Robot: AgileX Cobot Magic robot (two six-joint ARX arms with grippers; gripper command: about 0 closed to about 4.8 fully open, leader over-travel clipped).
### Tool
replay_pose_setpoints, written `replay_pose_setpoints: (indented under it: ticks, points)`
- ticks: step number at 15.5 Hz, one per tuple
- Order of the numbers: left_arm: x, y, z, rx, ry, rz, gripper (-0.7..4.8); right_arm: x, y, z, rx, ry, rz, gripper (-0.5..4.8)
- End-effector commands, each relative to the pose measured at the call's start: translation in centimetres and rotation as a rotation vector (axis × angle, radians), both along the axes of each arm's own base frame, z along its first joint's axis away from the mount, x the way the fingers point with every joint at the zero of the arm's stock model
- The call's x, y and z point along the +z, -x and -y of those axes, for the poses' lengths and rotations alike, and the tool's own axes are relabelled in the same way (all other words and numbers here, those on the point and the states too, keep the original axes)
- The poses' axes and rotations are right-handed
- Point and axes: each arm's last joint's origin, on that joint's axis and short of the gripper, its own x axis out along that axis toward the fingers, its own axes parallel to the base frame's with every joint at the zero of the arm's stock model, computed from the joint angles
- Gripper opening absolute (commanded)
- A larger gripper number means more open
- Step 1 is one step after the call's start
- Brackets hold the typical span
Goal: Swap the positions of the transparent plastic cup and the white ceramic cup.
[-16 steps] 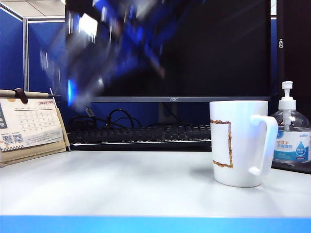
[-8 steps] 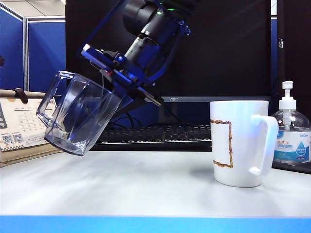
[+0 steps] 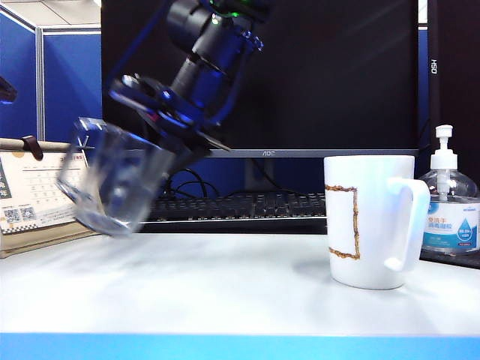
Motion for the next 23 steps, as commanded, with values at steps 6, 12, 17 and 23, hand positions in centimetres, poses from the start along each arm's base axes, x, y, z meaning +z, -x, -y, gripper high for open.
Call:
replay_pose_setpoints:
  ticks: [6,12,17,23]
  points:
    - [0.1,0.0,0.1,-0.024,0.016,0.001,0.21,-1.9,0.2,-0.1,0.039,0.078,-0.052,-0.07]
    - [0.1,0.0,0.1,-0.03,0.018,0.0,0.21,-2.5,-0.1,-0.5,0.041,0.07,-0.041,-0.06]
    - [0.1,0.0,0.1,-0.03,0.017,0.001,0.21,-2.4,0.3,-1.0,0.054,0.064,-0.035,0.67]
    - [0.1,0.0,0.1,-0.03,0.017,0.002,0.21,0.2,0.2,-1.7,0.062,0.028,0.005,1.82]
